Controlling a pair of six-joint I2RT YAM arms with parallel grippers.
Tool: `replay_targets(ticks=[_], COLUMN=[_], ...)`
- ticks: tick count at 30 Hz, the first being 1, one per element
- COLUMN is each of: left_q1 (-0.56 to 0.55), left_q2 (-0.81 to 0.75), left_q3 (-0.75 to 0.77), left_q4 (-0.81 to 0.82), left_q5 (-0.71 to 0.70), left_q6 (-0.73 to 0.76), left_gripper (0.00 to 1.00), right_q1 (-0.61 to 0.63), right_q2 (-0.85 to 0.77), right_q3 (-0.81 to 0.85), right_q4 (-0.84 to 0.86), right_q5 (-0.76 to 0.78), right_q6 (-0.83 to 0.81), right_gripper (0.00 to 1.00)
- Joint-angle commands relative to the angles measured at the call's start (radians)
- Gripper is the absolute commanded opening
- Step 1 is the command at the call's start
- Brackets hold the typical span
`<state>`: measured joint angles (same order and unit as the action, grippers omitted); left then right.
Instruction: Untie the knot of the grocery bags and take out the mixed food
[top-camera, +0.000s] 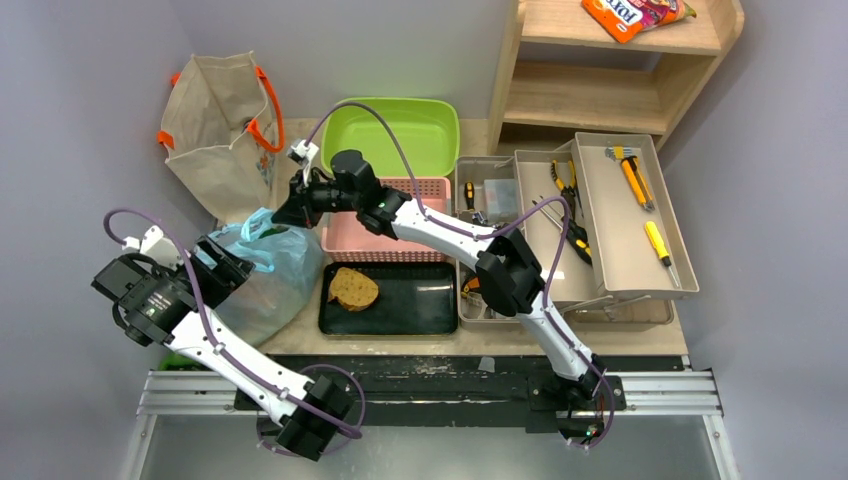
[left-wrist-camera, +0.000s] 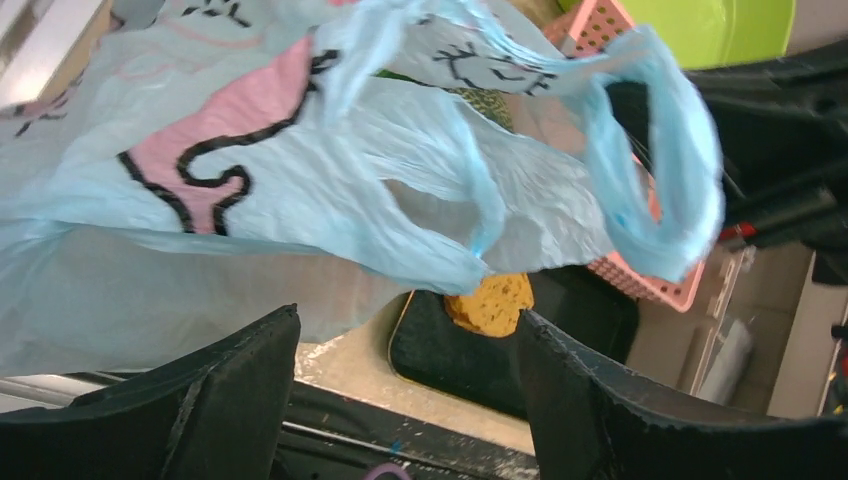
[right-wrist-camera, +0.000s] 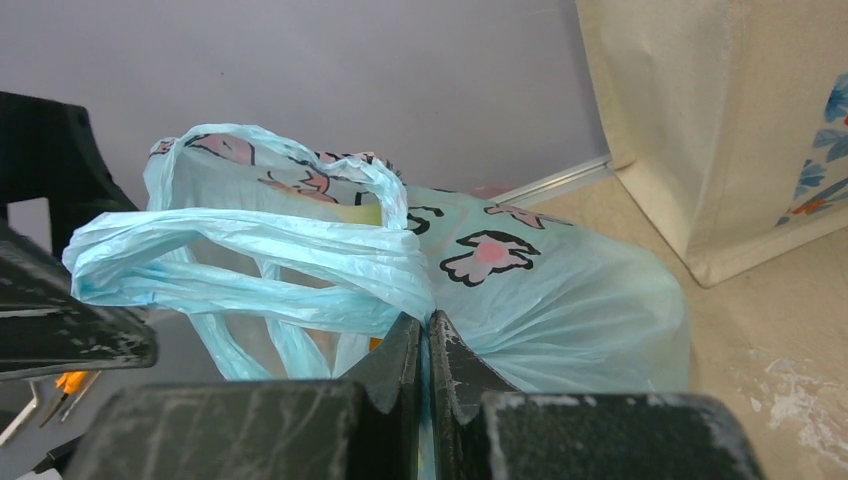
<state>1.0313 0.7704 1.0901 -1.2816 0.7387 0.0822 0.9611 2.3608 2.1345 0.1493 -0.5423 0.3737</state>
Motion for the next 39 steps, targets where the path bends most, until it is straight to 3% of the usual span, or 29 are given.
replay_targets(ticks=[1, 3, 5, 10, 14, 21, 24, 30, 31, 37, 39], left_q1=[0.006, 0.006, 0.005, 0.005, 0.006, 0.004, 0.005, 0.030, 0.046, 0.071, 0.072], left_q2=[-0.021, -0.021, -0.015, 0.022, 0.095, 0.235, 0.287, 0.286, 0.286, 0.291, 0.300], left_q3=[-0.080, -0.105, -0.106, 0.164, 0.378, 0.510, 0.524, 0.411, 0.401, 0.405, 0.421], left_q4=[0.178, 0.314, 0.403, 0.337, 0.217, 0.056, -0.073, -0.227, -0.258, -0.405, -0.422], left_q5=[-0.040, -0.009, 0.028, 0.146, 0.221, 0.198, 0.195, 0.123, 0.136, 0.223, 0.239], left_q6=[-0.241, -0.308, -0.356, -0.270, -0.174, 0.026, 0.245, 0.603, 0.641, 0.782, 0.786], left_gripper=[0.77, 0.75, 0.68, 0.26, 0.01, 0.00, 0.00, 0.00, 0.00, 0.00, 0.00], right_q1=[-0.004, -0.004, -0.004, -0.019, -0.039, -0.058, -0.066, -0.073, -0.072, -0.058, -0.050], right_q2=[-0.080, -0.083, -0.084, -0.087, -0.076, -0.082, -0.102, -0.143, -0.147, -0.207, -0.233], right_q3=[-0.005, -0.010, -0.013, -0.009, 0.003, -0.014, -0.032, -0.017, -0.010, -0.062, -0.093], right_q4=[0.045, 0.047, 0.047, 0.045, 0.072, 0.086, 0.084, 0.034, 0.021, -0.037, -0.032], right_q5=[-0.023, -0.025, -0.023, 0.061, 0.127, 0.106, 0.086, 0.097, 0.097, 0.211, 0.281], right_q6=[0.009, 0.010, 0.009, 0.020, 0.085, 0.125, 0.110, 0.036, 0.019, -0.076, -0.116], right_gripper=[0.00, 0.00, 0.00, 0.00, 0.00, 0.00, 0.00, 0.02, 0.09, 0.81, 0.86])
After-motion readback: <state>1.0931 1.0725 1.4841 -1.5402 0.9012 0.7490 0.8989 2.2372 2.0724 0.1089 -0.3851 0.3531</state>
